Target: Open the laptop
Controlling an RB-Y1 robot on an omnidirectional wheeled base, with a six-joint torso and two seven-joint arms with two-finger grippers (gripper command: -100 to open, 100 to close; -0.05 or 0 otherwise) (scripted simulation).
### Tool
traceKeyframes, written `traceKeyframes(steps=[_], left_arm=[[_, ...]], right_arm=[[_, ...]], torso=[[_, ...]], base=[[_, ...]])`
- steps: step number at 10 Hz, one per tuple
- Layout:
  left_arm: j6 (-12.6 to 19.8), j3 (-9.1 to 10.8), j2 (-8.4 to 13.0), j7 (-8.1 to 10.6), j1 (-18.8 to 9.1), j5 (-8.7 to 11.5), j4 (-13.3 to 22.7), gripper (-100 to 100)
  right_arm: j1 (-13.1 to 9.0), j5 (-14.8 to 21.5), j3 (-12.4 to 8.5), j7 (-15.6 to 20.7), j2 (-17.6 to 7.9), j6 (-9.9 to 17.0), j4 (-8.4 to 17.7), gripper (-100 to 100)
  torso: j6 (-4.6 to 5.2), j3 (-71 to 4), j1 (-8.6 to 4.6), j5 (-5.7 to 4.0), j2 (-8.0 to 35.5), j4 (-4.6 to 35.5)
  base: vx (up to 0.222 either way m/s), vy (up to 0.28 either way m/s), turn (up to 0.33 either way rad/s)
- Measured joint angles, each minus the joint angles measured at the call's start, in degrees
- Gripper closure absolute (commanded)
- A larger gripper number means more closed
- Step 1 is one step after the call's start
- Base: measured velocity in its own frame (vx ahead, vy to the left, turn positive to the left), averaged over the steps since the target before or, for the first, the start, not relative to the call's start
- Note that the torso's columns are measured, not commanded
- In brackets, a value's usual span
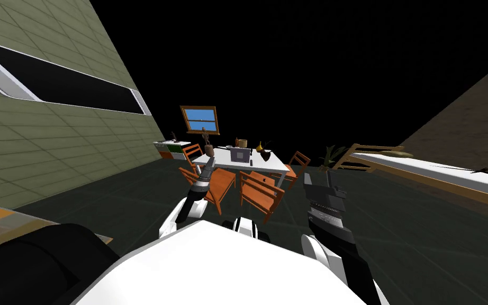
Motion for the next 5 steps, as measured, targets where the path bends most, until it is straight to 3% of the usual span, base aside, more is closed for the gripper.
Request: traceKeyframes(steps=[2,3,5], left_arm=[[0.78,2.28,1.34,-1.49,-1.68,-0.26,2.55,-100],[1.13,3.41,1.82,-2.31,-2.92,-0.46,4.22,-100],[2.39,6.23,3.27,-3.75,-5.22,-0.56,6.96,-100]], right_arm=[[0.02,0.00,0.00,0.00,0.00,0.00,0.00,0],[0.01,0.00,0.00,0.00,0.00,0.00,0.00,0],[0.02,0.00,-0.01,0.00,0.00,0.00,0.00,0]], torso=[[-0.05,-0.10,-0.11,-0.03,-0.18,-0.04],[0.01,-0.12,-0.13,-0.04,-0.19,-0.06],[-0.06,-0.03,-0.04,-0.01,-0.06,-0.01]], base=[[-0.050,0.037,-0.114],[-0.086,0.044,-0.368],[-0.073,0.037,-0.134]])
